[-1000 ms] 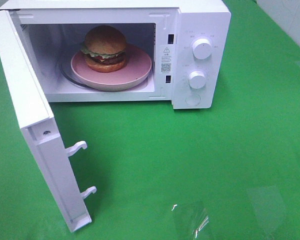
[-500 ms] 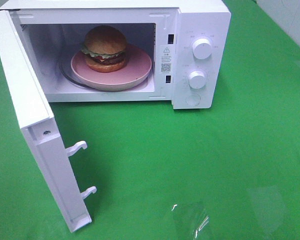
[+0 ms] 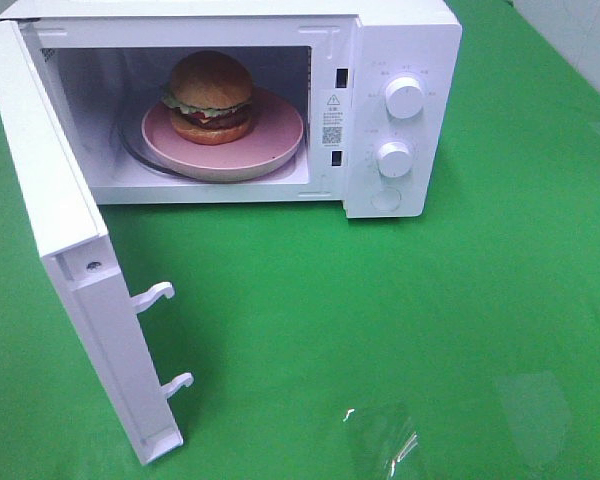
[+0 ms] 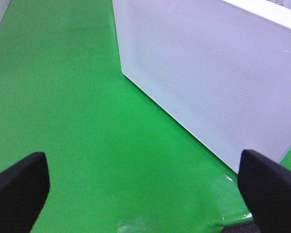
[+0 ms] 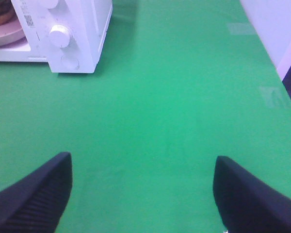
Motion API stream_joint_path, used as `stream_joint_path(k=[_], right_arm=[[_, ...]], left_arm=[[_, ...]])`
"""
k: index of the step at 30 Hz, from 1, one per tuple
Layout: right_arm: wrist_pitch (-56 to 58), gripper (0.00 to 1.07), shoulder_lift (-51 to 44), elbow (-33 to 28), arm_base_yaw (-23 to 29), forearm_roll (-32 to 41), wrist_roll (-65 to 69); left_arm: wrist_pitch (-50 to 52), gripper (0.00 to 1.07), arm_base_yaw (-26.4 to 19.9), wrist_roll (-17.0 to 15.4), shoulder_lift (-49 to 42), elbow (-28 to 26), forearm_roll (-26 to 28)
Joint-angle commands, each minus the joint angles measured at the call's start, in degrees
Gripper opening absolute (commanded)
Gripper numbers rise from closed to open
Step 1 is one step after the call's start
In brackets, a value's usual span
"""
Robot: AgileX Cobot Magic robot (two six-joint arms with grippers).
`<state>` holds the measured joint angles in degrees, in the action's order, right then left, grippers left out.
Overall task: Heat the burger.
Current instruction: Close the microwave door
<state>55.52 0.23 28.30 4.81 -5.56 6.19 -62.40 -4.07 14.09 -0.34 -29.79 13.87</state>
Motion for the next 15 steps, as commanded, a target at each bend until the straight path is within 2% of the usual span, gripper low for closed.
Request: stream_joint_path(k=[1,15], right_arm=[[-0.34,0.76,-2.12,-0.06,-0.97,0.17,0.63],[-0.4,0.76,-2.01,-0.06,-1.43,0.11,0.63]], left_arm=[[0.86,0.98,0.11,-0.17,-0.97,0.11,0.06],[0.86,0.98,0.11,-0.17,-0.92,0.11,0.06]])
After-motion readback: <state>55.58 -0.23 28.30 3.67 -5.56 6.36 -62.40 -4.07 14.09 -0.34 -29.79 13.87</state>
